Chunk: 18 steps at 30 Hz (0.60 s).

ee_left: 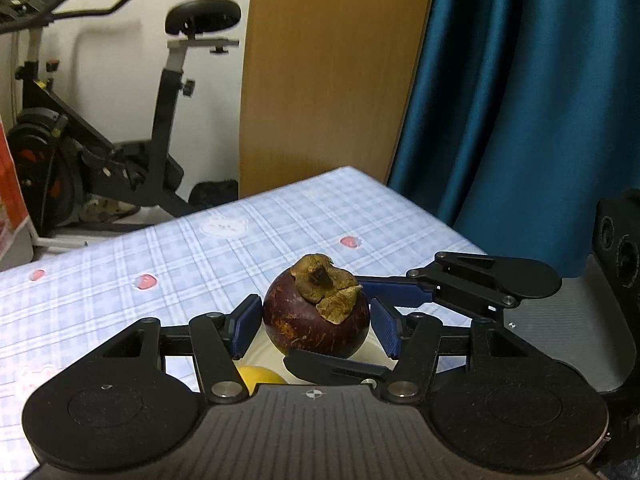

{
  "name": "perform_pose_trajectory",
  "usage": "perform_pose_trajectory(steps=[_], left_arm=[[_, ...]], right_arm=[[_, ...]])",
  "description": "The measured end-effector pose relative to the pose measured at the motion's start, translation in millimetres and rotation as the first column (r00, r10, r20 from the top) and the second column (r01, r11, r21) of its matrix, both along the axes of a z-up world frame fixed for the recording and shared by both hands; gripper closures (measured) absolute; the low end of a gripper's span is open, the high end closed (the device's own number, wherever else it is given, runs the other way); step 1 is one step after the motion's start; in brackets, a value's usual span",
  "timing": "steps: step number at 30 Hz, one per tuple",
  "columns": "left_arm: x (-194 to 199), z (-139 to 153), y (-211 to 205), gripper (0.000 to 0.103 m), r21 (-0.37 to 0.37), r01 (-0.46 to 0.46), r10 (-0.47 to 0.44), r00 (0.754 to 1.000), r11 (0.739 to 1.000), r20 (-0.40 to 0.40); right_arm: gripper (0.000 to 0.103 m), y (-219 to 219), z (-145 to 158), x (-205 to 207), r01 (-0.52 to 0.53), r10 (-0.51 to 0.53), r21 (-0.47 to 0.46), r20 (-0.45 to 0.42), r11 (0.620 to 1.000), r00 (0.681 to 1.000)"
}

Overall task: Organize fruits
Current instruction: 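Carry the mangosteen onto the plate and open the left tool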

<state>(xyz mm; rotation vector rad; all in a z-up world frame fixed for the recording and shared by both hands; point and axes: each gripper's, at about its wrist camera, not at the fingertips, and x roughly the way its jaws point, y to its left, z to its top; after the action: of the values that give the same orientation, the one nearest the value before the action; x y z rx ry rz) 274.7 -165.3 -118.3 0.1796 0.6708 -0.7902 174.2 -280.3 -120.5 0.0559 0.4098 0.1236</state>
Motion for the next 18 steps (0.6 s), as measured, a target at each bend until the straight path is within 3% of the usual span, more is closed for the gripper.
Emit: perform_pose_trajectory(steps=[10,18], left_arm=[[30,-33,-11,0.041,0.047,-0.009,0.012,0.998,0.999,-0.066],[32,-45,-11,0.041,0.054,-0.006,0.011,0.996,0.999,-0.093]], right_arm=[[0.041,-25,-35,26,0.008,-0.004,0.048,-0.085,0.999,0.996],[0.041,-29,-48,33,0.016,-0.009,0.062,-0.120,0.998,0.993]])
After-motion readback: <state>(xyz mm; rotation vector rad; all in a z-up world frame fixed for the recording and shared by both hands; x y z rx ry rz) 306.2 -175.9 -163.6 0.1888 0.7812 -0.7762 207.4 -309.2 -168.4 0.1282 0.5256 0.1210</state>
